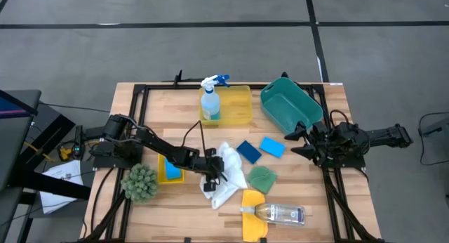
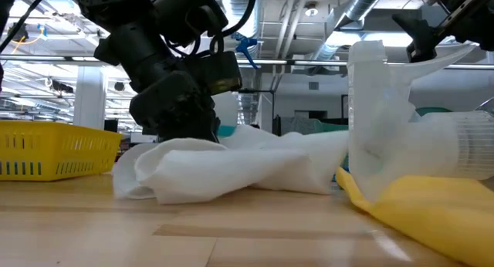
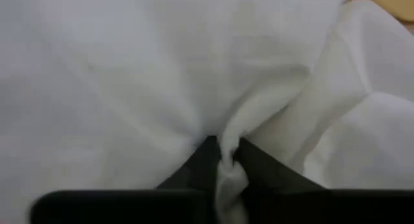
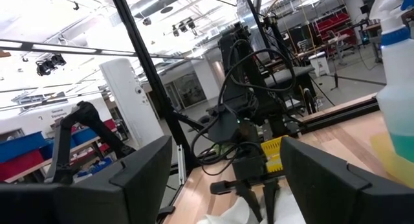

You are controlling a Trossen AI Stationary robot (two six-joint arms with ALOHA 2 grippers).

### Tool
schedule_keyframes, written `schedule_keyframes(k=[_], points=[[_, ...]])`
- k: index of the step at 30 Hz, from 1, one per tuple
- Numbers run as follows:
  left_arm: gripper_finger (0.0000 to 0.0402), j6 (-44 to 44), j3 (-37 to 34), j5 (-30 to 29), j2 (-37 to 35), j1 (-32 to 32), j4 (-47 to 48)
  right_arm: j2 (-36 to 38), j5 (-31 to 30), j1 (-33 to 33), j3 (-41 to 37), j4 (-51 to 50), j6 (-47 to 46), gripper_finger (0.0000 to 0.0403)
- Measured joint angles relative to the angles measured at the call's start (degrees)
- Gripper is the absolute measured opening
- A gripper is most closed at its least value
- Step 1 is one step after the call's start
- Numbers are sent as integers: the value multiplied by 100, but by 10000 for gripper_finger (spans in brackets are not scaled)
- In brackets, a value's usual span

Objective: Pick & Place Kitchen Items
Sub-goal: Put the white microfiber cloth into the green bin

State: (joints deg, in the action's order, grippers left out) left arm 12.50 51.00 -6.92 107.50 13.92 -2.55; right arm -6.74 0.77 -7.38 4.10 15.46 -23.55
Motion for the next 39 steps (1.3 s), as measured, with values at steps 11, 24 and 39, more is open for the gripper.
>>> schedule_keyframes(k=[11,24,39], points=[[6,-345,-48,-90,-381,23,-159,0,51,0,0,6,0,278],[3,-1890,-22,-280,-1904,5,-1122,-3,52,-37,2,112,524,278],[4,-2527,-20,-711,-1980,-369,-1826,-1583,-1508,-1623,2,1831,3252,278]])
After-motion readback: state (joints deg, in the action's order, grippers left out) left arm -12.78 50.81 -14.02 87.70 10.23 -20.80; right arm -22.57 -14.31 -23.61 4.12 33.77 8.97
